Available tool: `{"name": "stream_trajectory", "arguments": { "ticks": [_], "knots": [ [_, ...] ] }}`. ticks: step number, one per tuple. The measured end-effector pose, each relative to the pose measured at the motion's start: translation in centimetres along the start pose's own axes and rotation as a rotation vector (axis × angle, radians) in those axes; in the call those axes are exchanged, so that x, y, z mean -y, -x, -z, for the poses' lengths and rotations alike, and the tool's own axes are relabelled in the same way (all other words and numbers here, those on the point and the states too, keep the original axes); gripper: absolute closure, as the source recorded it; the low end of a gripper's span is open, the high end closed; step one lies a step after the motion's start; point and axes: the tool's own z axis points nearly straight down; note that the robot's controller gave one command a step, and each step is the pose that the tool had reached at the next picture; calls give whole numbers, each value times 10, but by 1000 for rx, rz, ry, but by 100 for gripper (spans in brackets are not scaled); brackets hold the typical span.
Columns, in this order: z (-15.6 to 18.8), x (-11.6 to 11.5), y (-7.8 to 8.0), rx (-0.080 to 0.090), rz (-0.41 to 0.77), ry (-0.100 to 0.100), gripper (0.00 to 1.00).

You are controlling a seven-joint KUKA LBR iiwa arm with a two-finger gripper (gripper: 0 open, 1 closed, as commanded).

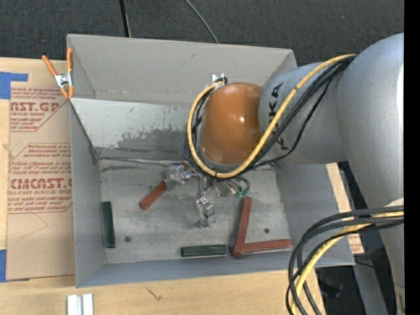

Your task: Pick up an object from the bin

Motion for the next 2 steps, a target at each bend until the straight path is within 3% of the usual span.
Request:
{"name": "stream_trajectory", "arguments": {
  "ticks": [1, 2],
  "knots": [
    [0, -12, 20, 9, -166, -2, 0],
    [0, -65, 57, 3, 144, 0, 100]
  ]
}}
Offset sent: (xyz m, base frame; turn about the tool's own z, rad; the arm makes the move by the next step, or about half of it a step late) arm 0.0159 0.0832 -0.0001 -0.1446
